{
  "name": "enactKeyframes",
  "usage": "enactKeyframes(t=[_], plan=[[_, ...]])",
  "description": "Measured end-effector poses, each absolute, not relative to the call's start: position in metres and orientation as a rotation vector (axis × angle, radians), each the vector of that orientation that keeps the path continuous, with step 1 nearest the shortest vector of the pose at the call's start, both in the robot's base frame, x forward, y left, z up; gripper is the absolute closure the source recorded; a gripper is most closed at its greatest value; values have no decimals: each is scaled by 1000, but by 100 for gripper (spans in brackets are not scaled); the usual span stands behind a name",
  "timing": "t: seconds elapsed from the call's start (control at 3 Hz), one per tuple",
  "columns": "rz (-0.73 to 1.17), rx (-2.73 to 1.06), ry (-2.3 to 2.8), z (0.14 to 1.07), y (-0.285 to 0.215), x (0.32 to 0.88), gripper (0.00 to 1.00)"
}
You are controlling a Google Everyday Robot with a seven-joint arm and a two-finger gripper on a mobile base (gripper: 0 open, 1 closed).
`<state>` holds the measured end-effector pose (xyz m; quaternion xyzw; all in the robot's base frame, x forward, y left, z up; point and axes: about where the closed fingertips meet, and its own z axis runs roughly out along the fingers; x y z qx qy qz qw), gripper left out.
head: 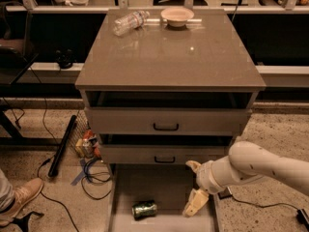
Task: Pick green can from bottom drawer and place on counter
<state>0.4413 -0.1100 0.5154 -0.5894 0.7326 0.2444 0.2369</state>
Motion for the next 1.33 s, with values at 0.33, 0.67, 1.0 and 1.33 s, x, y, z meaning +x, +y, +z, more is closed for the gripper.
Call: enactKeyframes(t=[0.33,0.67,1.0,1.33], plan=[[689,-1632,1989,452,-103,453,0],[741,-1633,1975,397,-92,459,0],[805,-1610,1976,331,-71,459,0],[805,-1610,1976,331,-71,459,0]])
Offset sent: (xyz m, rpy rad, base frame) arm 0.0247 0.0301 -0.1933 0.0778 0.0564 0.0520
